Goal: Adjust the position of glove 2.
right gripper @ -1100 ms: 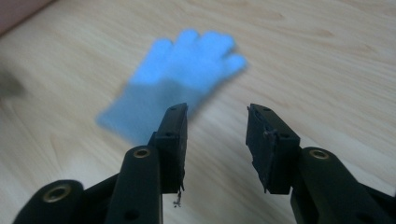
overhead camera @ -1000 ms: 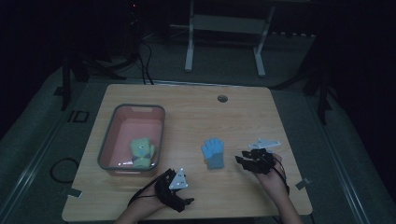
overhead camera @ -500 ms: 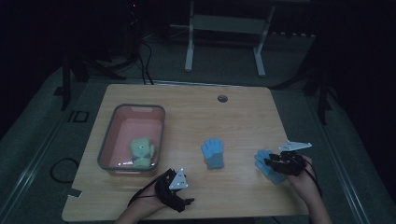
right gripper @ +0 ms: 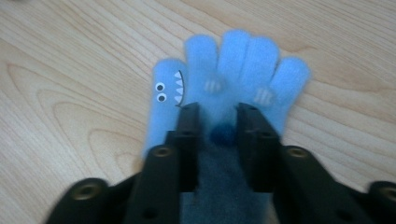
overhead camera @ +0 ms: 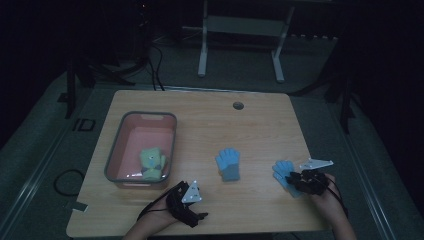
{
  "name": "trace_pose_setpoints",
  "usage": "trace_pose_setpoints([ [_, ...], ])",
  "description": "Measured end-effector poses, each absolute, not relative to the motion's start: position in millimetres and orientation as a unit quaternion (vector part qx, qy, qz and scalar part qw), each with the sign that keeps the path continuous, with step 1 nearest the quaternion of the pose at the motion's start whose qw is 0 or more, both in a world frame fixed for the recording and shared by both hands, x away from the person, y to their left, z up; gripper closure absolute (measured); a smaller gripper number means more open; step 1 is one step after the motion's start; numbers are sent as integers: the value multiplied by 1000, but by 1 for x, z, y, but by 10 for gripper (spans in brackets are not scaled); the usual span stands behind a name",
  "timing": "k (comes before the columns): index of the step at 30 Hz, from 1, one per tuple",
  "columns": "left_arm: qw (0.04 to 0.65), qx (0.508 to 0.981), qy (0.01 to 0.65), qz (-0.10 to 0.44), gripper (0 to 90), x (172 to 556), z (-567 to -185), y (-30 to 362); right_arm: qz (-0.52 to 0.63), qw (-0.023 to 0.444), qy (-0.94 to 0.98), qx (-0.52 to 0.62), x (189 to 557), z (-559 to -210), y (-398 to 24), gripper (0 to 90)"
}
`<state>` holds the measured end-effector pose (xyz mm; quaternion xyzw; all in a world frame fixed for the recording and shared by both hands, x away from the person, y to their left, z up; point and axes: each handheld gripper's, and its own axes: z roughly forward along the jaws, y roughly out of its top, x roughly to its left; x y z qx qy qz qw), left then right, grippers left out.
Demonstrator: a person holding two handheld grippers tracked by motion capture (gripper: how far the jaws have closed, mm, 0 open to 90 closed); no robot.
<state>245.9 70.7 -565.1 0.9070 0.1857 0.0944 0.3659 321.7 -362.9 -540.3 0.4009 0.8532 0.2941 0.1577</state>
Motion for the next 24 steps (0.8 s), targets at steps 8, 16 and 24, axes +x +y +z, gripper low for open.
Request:
trace_pose_setpoints([
  [8,361,911,179,92,138,245,-566,69,295,189,834,426,314,-543,-356,843],
  [16,361,911,176,90,138,245,-565,70,309,201,808,459,311,-531,-346,864],
  [24,368,908,180,88,138,246,-565,71,342,216,778,480,320,-491,-318,867],
])
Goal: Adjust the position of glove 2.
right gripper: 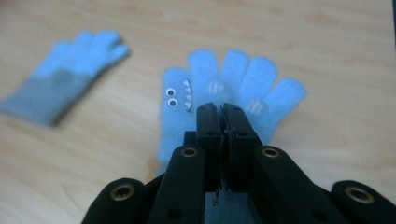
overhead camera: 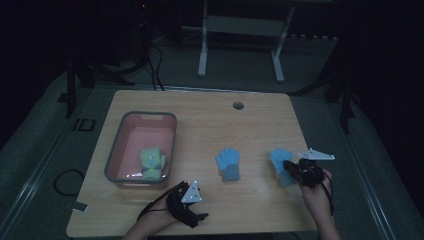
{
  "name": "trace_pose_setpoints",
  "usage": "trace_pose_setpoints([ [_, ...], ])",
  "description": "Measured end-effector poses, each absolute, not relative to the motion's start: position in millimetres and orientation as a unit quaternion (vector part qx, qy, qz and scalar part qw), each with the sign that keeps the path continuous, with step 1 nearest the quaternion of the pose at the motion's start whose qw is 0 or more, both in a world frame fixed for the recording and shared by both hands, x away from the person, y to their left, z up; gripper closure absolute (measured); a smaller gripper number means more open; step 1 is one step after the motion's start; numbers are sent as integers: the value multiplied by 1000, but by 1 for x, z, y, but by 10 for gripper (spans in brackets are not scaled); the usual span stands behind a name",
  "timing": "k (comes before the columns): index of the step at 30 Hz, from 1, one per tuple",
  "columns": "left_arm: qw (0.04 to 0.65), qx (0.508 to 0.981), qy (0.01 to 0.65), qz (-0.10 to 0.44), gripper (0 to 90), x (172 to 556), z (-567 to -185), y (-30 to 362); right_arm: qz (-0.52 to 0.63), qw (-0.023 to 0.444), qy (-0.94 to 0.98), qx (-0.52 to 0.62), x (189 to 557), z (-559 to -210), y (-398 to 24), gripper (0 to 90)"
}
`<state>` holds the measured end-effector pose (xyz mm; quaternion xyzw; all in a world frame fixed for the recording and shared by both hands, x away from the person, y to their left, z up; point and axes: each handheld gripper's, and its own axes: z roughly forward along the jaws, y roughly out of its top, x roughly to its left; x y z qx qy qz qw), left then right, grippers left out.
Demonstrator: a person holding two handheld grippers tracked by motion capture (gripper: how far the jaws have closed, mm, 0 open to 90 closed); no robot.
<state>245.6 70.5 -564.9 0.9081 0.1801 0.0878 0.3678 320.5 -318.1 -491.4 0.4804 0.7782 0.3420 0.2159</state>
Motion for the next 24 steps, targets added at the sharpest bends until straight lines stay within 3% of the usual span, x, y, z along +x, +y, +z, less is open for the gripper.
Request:
trace_pose_setpoints([
  [10,374,906,179,89,138,246,-564,72,331,217,758,518,347,-490,-283,867],
  [24,373,906,176,91,138,245,-564,71,300,198,751,554,378,-530,-265,853],
])
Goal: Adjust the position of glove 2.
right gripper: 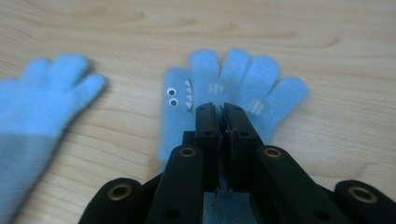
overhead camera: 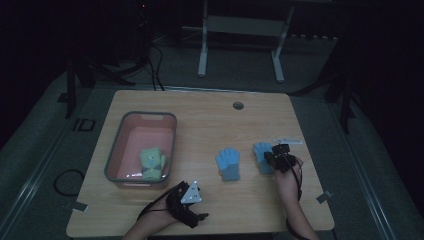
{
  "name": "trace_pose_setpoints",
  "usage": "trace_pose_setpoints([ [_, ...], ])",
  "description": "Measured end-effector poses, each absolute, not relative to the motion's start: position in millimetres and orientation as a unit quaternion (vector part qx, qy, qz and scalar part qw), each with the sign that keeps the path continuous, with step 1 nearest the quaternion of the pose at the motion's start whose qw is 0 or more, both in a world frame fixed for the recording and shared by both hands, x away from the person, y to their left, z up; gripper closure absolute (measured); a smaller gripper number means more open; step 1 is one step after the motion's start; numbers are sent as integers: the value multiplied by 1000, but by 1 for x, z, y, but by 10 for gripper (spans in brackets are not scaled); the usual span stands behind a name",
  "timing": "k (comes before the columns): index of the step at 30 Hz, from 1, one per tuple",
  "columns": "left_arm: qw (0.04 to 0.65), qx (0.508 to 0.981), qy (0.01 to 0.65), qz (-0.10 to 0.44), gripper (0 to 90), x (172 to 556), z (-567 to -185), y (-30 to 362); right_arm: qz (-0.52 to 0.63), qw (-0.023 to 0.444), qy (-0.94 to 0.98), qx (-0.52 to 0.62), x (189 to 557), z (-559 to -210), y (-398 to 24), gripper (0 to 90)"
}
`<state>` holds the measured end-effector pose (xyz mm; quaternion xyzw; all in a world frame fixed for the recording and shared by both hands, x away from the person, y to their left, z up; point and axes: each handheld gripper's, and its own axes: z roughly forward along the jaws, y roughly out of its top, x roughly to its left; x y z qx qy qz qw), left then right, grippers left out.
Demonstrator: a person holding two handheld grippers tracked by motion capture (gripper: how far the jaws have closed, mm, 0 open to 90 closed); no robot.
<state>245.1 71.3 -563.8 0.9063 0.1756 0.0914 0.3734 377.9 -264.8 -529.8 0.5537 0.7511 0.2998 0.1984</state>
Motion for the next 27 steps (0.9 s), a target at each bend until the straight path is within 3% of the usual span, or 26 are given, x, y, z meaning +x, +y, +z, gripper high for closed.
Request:
trace_pose_setpoints([
  [7,374,907,174,91,138,245,-564,71,286,193,754,559,381,-542,-267,839],
  [16,374,907,174,89,138,245,-564,72,309,183,769,528,377,-527,-273,745],
  [27,377,906,171,86,138,245,-563,72,326,174,831,415,374,-534,-288,671],
])
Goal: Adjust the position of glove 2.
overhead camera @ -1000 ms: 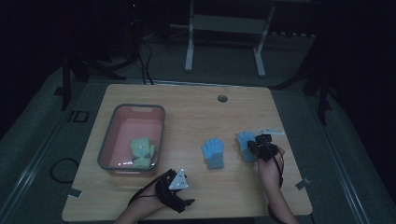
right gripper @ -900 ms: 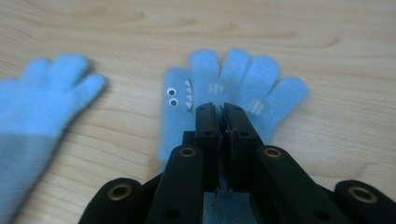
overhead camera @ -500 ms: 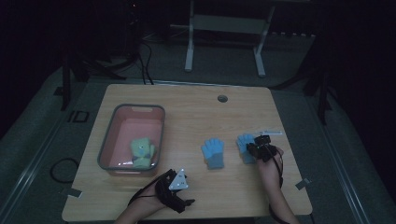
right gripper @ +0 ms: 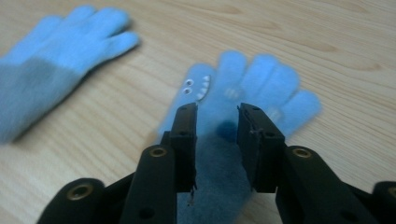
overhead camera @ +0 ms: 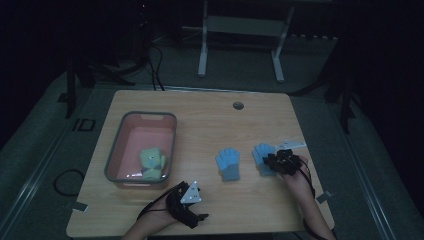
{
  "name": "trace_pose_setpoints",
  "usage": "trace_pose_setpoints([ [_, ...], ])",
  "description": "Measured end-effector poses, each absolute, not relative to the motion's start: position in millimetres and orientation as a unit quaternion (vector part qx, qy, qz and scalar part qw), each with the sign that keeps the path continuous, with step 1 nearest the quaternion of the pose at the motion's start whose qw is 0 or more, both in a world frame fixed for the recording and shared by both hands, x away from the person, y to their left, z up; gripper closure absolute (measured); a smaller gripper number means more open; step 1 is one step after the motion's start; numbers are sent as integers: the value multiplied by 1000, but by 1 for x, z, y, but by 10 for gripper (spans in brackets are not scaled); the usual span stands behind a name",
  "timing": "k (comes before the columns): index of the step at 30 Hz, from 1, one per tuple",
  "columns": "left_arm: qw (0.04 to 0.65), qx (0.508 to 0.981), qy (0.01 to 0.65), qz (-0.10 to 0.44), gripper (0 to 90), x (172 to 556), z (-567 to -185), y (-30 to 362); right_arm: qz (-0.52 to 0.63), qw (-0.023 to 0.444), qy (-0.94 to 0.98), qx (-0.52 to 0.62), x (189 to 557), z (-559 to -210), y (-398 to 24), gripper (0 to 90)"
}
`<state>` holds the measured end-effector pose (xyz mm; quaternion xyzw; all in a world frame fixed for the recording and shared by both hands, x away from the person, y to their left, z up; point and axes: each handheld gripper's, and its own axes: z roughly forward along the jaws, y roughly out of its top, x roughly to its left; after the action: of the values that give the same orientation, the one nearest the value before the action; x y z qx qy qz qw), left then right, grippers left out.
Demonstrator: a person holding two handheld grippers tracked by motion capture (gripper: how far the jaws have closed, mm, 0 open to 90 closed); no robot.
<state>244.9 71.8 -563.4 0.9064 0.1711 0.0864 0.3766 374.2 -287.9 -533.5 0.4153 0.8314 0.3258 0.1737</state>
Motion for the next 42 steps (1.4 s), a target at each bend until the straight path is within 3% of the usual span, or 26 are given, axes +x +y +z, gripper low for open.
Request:
trace_pose_setpoints([
  [7,377,906,170,87,138,245,-563,72,319,183,842,394,374,-548,-291,714],
  [12,377,906,171,84,137,244,-564,71,319,182,830,419,370,-548,-288,837],
  [19,376,907,170,85,138,244,-563,71,306,189,819,447,369,-543,-282,876],
  [42,375,908,167,85,138,245,-563,72,373,222,798,418,352,-458,-234,879],
])
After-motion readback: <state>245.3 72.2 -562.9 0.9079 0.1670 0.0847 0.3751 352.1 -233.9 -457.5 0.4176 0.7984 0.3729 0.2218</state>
